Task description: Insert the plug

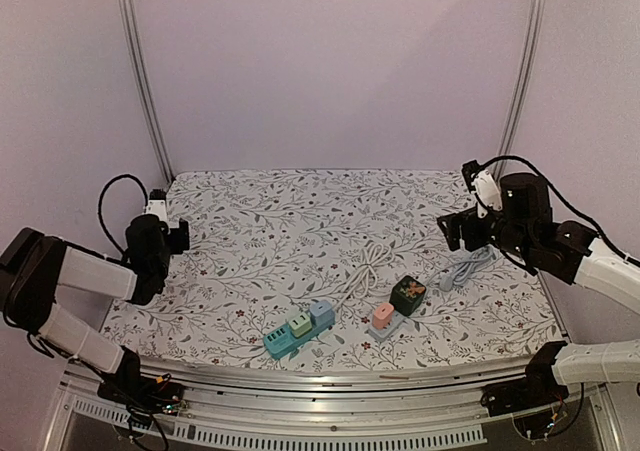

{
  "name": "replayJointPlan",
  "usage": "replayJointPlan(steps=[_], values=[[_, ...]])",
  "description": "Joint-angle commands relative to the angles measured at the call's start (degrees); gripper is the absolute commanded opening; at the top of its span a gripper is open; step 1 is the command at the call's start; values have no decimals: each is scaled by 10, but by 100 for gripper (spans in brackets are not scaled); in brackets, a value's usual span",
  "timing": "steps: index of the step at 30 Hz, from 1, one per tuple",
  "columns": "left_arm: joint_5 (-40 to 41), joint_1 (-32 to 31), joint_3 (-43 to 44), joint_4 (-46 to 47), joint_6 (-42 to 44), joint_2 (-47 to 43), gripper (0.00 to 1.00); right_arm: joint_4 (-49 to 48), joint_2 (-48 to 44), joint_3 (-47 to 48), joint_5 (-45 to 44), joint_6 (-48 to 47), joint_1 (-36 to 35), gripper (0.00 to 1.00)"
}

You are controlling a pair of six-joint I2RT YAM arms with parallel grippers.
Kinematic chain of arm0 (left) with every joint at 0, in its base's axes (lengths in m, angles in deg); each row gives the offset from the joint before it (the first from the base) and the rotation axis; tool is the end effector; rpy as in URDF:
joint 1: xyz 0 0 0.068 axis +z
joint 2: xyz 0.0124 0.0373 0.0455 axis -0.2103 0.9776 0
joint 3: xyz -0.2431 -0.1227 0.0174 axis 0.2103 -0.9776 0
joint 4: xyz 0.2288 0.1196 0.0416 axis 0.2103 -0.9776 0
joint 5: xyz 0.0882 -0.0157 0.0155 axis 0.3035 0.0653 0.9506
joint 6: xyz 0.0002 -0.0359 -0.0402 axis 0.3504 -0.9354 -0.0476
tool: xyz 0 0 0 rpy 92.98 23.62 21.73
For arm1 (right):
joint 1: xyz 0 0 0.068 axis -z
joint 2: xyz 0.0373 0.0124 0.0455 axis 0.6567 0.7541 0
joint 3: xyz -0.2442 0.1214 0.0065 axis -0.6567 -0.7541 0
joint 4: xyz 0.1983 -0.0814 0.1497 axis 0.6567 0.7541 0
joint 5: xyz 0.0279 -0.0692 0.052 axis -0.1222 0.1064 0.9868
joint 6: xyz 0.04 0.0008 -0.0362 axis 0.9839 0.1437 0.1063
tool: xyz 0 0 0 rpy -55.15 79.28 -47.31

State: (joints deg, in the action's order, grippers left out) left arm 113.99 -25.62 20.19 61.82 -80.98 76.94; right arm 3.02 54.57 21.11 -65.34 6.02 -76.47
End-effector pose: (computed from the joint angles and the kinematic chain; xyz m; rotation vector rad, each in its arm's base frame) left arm 0.2474 -0.0395 0.1654 -0.1490 1.7709 0.3849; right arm 0.1855 0.1196 0.2959 -0.3717 1.9928 0.1457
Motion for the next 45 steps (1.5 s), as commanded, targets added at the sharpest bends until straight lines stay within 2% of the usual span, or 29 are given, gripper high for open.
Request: replayJointPlan(steps=[1,3,6,7,10,12,15,16,20,23,30,34,38,43,45], values=[[-81,44,-2,88,-30,48,87,-17,3,-12,-6,1,28,99],[-109,55,-11,154,-30,97,83,-28,7,-16,4,0,62,99],[-133,62,-4,114,-43,85,81,-66,9,-37,6,4,105,99],[-134,63,-1,125,-40,94,81,-86,9,-49,5,4,118,99],[-140,67,6,100,-45,87,83,-178,14,-105,-6,-8,152,99],[-144,68,3,114,-43,92,86,-240,21,-138,-24,-30,175,99],[-143,68,4,108,-44,90,87,-340,61,-177,-46,-52,222,99],[-144,68,4,109,-44,91,97,-380,76,-190,-43,-48,242,99],[-143,68,4,109,-44,90,99,-517,163,-225,10,13,300,99],[-144,68,3,110,-44,90,99,-518,210,-208,8,20,305,99],[-144,68,3,110,-44,90,99,-532,242,-187,-3,-9,308,99],[-143,69,3,110,-44,90,99,-594,317,-182,15,-20,322,97],[-144,68,3,110,-44,91,99,-647,330,-203,30,-15,327,97],[-144,69,3,110,-44,90,99,-648,333,-205,29,-20,328,94],[-144,69,3,110,-44,90,99,-653,333,-207,27,-20,326,99]])
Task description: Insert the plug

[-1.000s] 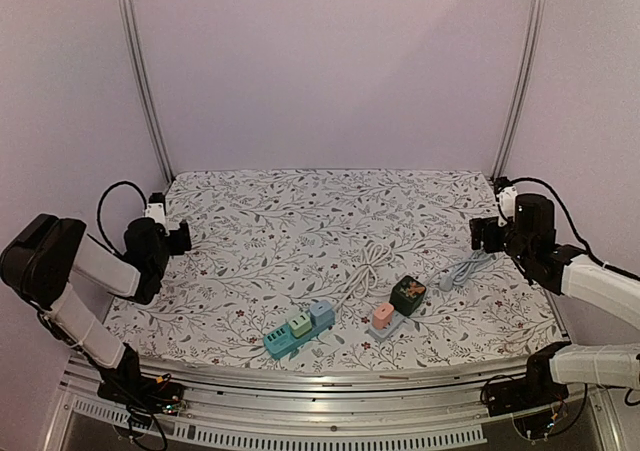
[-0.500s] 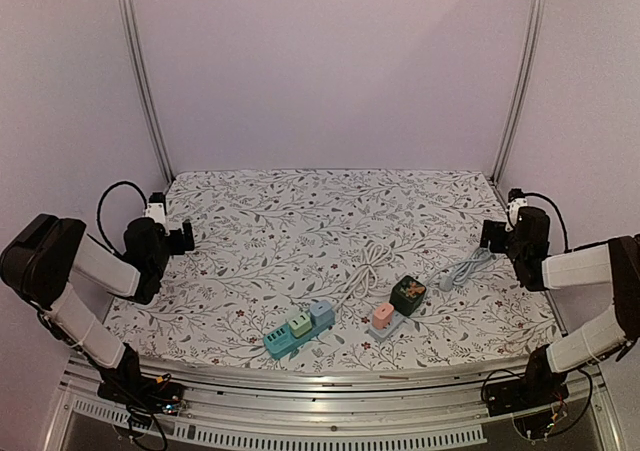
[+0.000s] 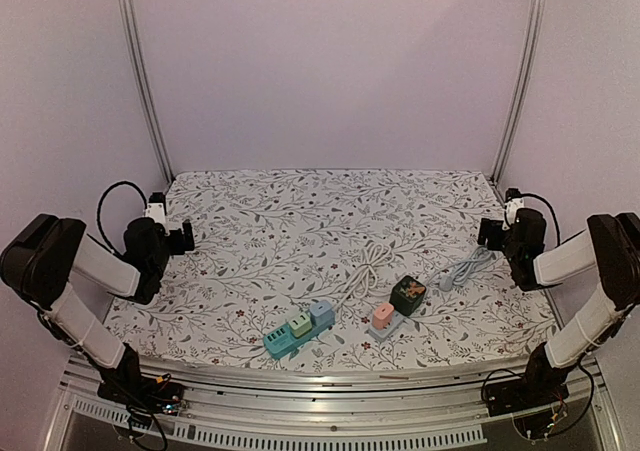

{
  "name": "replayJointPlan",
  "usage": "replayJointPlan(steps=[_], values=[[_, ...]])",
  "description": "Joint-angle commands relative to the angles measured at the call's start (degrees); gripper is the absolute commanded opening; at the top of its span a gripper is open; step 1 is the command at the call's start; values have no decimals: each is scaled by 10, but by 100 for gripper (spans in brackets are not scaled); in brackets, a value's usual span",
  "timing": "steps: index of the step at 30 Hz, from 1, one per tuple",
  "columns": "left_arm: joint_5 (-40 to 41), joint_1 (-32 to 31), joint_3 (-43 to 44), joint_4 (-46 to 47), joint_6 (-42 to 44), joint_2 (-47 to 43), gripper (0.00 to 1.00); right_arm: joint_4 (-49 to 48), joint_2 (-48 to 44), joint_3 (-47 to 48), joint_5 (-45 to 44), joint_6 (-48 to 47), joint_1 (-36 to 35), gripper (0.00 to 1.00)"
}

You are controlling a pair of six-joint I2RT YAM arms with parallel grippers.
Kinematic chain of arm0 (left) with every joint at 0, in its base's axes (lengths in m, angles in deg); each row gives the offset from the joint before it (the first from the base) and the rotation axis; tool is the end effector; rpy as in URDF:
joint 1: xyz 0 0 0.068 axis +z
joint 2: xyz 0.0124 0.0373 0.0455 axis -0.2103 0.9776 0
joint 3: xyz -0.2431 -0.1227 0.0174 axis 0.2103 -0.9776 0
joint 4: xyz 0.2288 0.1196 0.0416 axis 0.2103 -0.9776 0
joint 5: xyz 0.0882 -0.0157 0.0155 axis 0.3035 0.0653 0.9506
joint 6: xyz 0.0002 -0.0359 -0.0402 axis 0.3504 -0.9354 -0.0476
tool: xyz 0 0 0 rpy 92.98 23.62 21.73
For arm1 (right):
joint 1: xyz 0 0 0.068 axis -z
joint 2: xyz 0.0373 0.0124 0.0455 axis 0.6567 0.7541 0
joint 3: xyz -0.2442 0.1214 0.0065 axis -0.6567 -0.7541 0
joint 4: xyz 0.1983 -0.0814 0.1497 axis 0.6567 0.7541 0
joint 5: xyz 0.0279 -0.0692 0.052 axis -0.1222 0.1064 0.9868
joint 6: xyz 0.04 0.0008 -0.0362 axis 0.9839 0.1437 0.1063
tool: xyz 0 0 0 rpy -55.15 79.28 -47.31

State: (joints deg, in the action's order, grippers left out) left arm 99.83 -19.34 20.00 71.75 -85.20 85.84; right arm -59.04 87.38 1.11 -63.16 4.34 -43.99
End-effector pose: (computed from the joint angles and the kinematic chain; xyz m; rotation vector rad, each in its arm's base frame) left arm 0.2626 -0.0217 0.1448 -0.1373 1.7704 0.1872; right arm 0.2804 0.0057 0.1512 0.1632 1.8698 -0.1667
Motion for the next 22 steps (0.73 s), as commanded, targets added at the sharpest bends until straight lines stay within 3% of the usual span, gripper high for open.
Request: replayJointPlan(steps=[1,22], values=[[-3,6,5,10,-2,1,99,-32,5,-8,5,-3,1,99],[-3,6,5,10,-2,1,99,-28,7,-4,31,-11,3,99]])
